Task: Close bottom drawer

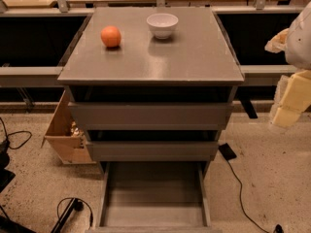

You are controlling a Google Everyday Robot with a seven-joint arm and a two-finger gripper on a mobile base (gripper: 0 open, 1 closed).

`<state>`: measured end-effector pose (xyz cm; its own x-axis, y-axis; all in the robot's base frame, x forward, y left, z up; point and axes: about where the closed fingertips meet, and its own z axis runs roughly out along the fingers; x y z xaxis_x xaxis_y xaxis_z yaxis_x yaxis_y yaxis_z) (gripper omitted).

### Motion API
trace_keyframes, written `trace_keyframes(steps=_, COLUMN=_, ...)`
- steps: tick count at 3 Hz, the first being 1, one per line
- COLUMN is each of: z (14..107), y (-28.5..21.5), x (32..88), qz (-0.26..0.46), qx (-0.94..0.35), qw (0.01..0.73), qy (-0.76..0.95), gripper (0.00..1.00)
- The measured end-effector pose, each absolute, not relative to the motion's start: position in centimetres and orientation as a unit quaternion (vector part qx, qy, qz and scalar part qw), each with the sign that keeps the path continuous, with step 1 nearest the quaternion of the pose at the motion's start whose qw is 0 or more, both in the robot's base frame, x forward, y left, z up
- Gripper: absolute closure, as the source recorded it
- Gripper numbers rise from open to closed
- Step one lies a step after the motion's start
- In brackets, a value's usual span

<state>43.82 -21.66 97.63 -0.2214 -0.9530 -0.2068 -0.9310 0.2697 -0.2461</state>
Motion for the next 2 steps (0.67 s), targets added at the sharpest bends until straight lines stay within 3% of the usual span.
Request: trace_keyframes(steps=2, z=95.0, y=-21.8, x=43.6, qz=-0.028, qx=-0.593, qw=0.148, qy=0.791, gripper=0.0)
